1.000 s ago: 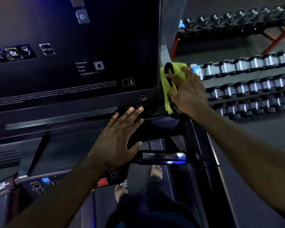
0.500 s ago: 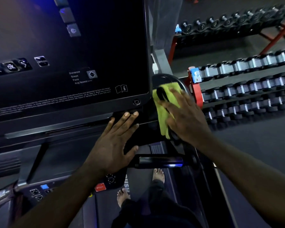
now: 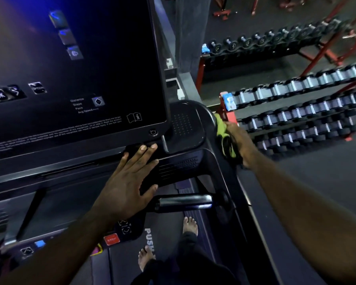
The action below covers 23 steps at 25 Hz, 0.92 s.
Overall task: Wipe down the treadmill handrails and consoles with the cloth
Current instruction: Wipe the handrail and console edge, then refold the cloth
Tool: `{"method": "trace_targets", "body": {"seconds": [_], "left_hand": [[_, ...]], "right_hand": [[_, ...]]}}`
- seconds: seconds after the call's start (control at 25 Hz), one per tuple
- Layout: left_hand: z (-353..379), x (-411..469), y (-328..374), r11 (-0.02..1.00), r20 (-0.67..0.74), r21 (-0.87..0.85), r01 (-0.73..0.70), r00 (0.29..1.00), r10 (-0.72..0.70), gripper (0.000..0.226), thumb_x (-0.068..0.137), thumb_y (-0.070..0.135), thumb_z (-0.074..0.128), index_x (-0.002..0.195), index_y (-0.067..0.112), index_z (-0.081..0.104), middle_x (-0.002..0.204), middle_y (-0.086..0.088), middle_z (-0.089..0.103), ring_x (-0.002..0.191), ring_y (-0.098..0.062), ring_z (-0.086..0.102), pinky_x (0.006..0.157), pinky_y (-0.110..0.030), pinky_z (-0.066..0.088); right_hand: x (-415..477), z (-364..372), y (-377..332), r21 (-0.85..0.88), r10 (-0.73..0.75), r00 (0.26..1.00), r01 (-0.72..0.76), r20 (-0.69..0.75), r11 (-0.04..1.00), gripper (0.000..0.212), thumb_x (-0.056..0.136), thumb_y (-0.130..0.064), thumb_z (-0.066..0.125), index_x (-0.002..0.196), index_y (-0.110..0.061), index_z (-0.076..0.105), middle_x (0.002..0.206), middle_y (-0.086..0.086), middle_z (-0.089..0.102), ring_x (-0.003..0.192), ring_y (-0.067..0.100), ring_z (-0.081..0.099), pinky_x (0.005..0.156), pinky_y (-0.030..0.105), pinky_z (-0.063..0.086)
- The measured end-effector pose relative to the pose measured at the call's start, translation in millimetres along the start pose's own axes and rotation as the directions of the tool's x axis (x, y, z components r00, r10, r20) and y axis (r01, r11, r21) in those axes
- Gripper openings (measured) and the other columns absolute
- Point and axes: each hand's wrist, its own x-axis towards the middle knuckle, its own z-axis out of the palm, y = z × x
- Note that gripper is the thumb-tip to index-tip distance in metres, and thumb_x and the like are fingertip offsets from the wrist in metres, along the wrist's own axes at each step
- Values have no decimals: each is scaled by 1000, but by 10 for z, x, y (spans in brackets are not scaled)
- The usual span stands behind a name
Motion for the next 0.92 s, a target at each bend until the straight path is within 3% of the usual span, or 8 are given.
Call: {"method": "trace_targets", "body": {"seconds": [0.16,0.24,0.36,0.52,0.6,0.72,0.8,0.92], "left_hand": [[30,32,-38,1000,1,3,-21,1000,21,71,99,51,60,161,22,39,175,18,-12,161,-7,-12,130,-48,-1],[37,27,-43,1000,-9,4,-30,999,30,71,100,55,53,161,21,40,175,16,-10,161,-9,-12,130,-49,0],[39,47,-27,999,12,-24,-33,999,33,71,101,52,58,161,21,39,174,18,-13,160,-7,-15,129,-47,-4],[58,51,-34,998,-15,-31,-62,998,62,72,97,46,66,159,18,43,176,14,-8,161,-8,-13,130,-47,-3],[63,47,-64,997,-50,-35,-70,996,68,67,96,43,69,154,14,51,177,8,2,162,-11,-5,131,-49,4],[27,-52,-30,996,-144,8,-86,986,87,51,96,48,65,133,13,68,165,-5,41,154,-26,37,122,-53,35],[-51,-242,-68,999,-154,20,-41,987,43,57,93,64,56,123,17,70,139,-4,65,123,-31,61,101,-49,52],[-132,-590,-281,995,-79,85,50,996,-43,87,81,87,51,133,18,59,130,-3,59,113,-29,57,95,-48,52]], "right_hand": [[-916,-161,528,-68,16,992,-24,-128,997,31,100,-44,67,130,-38,66,119,-6,71,110,16,68,89,21,48],[-1479,-192,652,-144,63,983,-88,-175,986,43,94,-53,72,135,-44,61,111,-11,69,99,9,67,83,23,45],[-2045,-138,816,-407,53,972,-145,-230,902,68,87,-67,68,148,-47,44,128,-6,62,114,19,63,94,39,50],[-1951,95,697,-805,-352,922,81,-164,587,76,85,-48,72,153,-40,39,163,6,28,145,36,33,113,54,42],[-1634,240,518,-866,-545,830,354,119,352,73,81,-34,72,150,-38,49,166,5,29,147,39,31,118,53,38],[-1051,288,251,-680,-520,572,733,634,-23,67,78,-23,71,143,-36,61,159,4,43,140,37,41,113,52,43],[-784,196,66,-540,-448,423,824,788,-171,64,78,-19,75,139,-35,63,154,6,47,135,36,45,106,54,49],[-687,571,-93,-376,-423,214,859,881,-347,56,83,-15,75,135,-31,64,150,7,53,130,36,49,98,54,53]]}}
